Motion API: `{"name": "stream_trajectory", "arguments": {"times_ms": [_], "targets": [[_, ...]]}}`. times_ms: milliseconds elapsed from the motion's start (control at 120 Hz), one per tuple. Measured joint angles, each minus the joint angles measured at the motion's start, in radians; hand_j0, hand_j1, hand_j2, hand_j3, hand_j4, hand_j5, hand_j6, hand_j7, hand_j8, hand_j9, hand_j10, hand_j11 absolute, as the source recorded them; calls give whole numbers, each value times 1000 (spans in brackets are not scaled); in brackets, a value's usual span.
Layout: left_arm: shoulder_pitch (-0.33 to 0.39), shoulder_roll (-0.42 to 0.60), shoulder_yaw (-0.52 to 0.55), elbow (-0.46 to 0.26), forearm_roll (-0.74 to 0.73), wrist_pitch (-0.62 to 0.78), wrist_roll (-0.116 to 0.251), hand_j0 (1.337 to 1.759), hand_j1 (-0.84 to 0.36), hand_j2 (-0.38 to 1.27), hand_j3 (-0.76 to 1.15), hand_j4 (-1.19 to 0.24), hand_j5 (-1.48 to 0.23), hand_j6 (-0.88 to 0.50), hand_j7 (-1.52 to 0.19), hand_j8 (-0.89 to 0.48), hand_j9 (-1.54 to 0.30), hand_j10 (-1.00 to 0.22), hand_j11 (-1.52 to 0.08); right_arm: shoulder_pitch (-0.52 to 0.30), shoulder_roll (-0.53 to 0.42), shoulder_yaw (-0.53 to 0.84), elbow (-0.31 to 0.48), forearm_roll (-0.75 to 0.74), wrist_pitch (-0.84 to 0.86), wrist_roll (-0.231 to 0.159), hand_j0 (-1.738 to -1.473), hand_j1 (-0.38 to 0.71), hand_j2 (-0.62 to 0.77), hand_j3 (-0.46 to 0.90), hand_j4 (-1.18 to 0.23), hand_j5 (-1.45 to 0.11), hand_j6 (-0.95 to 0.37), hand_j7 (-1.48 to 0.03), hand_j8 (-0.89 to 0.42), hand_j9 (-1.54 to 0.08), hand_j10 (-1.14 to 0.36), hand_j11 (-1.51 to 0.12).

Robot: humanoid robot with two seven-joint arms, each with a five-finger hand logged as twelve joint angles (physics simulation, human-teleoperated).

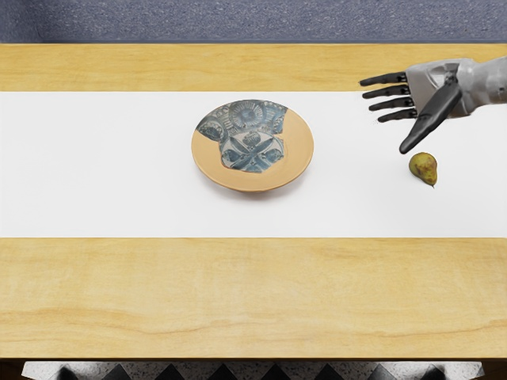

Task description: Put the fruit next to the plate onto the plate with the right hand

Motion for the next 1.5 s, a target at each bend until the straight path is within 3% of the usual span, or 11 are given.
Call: {"name": "stream_trajectory", "arguments": {"times_ms": [308,492,758,1142,1500], "targets": [[0,0,0,0,0,0,0,1658,348,0,0,-1,-1,-1,-1,-1,-1,-1,-1,27,-40,-16,159,-160,-335,0,-1658,-349,-1,0,-1,0,-1,0,-1,0,-1,0],[0,0,0,0,0,0,0,1658,348,0,0,-1,-1,-1,-1,-1,-1,-1,-1,22,-41,-87,206,-227,-461,0,-1658,-349,-1,0,-2,0,-2,0,-2,0,-2,0],[0,0,0,0,0,0,0,1658,348,0,0,-1,-1,-1,-1,-1,-1,-1,-1,11,-41,-166,222,-270,-573,0,-1658,-349,0,0,-2,0,-3,0,-3,0,-2,0],[0,0,0,0,0,0,0,1658,348,0,0,-1,-1,-1,-1,-1,-1,-1,-1,-46,-15,-179,227,-378,-683,0,-1658,-347,0,0,-5,-3,-6,-3,-5,-3,-5,-3],[0,0,0,0,0,0,0,1658,348,0,0,-1,-1,-1,-1,-1,-1,-1,-1,-86,35,-212,252,-499,-816,0,-1658,-215,-21,0,-115,-147,-117,-146,-116,-146,-115,-146]]}}
